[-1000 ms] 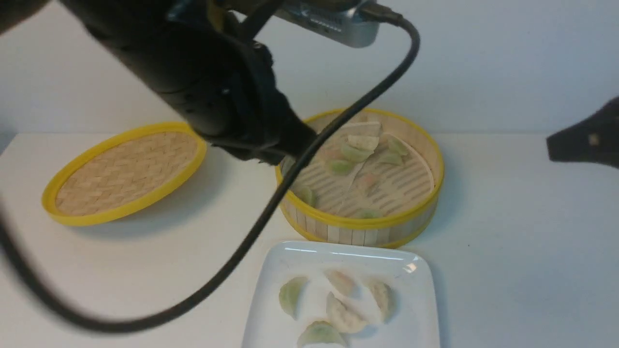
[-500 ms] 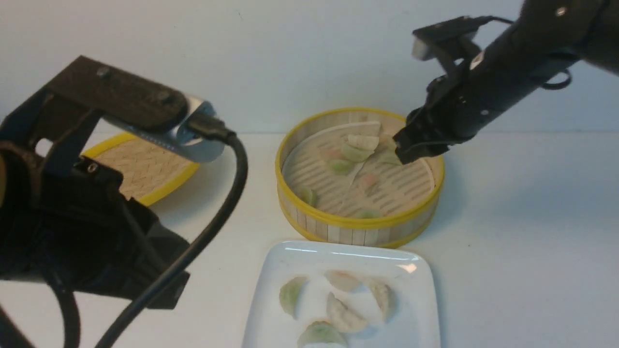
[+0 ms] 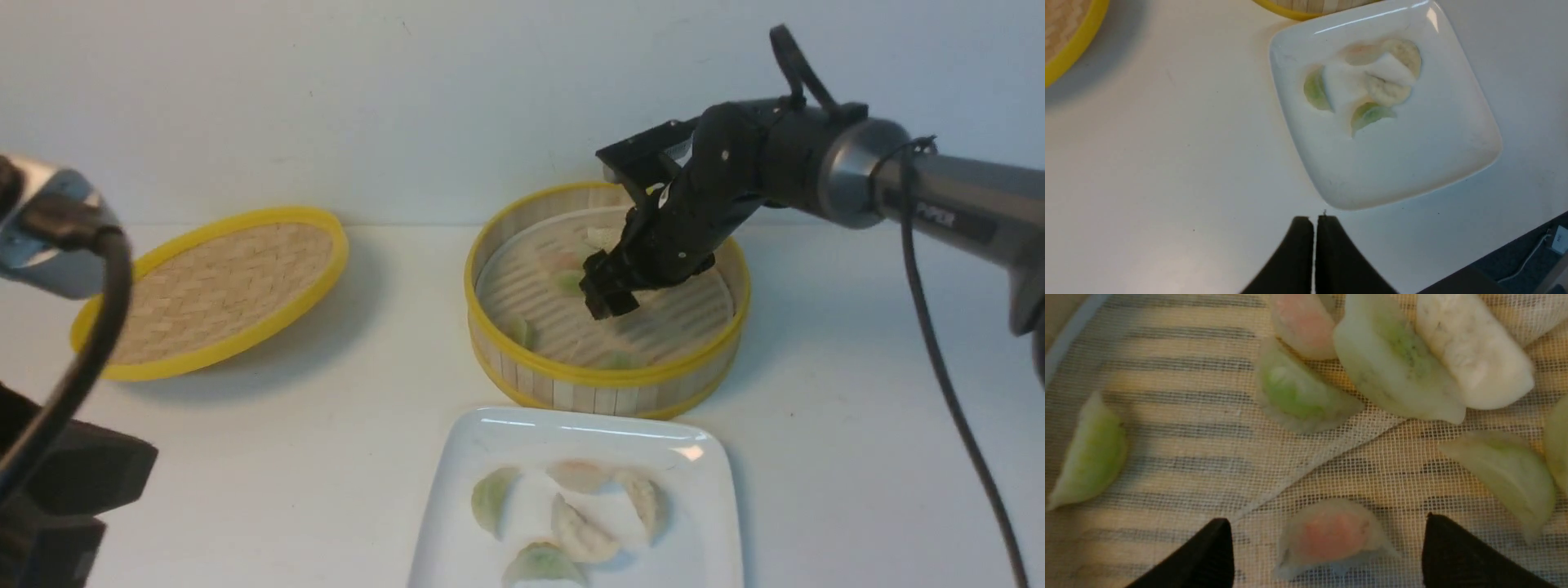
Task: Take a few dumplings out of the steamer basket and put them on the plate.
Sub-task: Use the right arm to grab a dumpling from inside the steamer
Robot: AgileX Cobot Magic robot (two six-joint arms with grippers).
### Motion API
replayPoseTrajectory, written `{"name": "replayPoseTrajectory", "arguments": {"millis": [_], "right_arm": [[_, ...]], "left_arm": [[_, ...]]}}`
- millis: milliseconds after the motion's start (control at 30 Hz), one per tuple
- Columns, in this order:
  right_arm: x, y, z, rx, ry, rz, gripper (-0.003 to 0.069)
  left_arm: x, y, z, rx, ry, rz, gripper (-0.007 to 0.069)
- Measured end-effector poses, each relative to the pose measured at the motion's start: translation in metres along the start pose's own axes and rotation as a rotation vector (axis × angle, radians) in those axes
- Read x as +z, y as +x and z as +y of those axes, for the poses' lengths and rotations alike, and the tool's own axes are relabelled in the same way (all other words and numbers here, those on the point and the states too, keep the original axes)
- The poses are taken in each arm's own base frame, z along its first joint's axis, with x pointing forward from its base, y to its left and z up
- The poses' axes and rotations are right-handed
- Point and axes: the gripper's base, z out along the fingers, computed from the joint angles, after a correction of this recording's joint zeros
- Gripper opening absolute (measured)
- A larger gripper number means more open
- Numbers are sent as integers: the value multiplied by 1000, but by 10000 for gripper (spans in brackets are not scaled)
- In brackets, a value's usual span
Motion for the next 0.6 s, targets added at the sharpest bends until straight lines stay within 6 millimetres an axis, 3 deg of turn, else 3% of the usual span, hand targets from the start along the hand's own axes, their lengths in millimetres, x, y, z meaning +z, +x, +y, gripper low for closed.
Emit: {"name": "replayPoseTrajectory", "arguments": {"millis": [100,167,200,267,467,600], "right_arm": [[15,3,-2,9,9,11,542],[17,1,-3,5,19,-10,464],[16,1,-3,5,19,-12,464],[16,1,-3,6,20,-17,332],[10,2,-2,5,12,19,332],[-23,-4,1,-3,8,16,332]], "left_arm": [[-12,6,5,-17,-26,-45,-6],[-19,9,9,-30,-48,-80,-6],[-20,9,9,-31,-49,-83,-6],[-25,12,13,-32,-69,-108,-6],[-30,15,18,-28,-112,-127,-6],[-30,15,18,-26,-119,-128,-6]]}}
